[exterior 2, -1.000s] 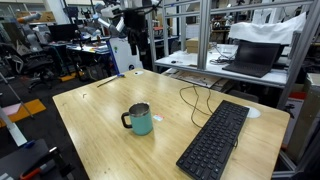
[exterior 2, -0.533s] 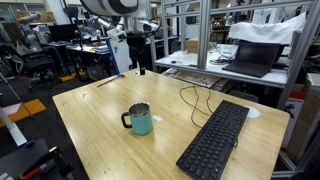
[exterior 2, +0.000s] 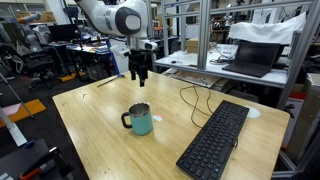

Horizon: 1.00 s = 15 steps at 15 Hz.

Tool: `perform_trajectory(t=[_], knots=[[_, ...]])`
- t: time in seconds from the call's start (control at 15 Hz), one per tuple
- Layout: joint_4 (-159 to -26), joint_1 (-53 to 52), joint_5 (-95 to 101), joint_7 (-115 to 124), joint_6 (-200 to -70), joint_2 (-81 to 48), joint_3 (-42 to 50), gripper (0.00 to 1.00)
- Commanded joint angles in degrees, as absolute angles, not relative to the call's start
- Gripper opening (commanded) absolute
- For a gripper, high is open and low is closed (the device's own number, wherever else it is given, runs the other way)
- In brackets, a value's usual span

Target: Put the marker in the cup

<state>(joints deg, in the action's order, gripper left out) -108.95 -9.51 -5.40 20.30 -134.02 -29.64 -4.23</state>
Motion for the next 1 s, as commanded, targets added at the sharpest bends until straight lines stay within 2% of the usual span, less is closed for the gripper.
perform_trajectory(t=[0.0,0.67,0.93], knots=[[-108.4,-10.2,-5.7,19.6,-134.0,-30.4,-3.9,1.00],[-107.3,-10.3,-5.7,18.6,-134.0,-31.6,-4.0,1.00],[-110.7,-14.3,-2.0,23.6,-144.5,-32.1,-2.0,1.00]])
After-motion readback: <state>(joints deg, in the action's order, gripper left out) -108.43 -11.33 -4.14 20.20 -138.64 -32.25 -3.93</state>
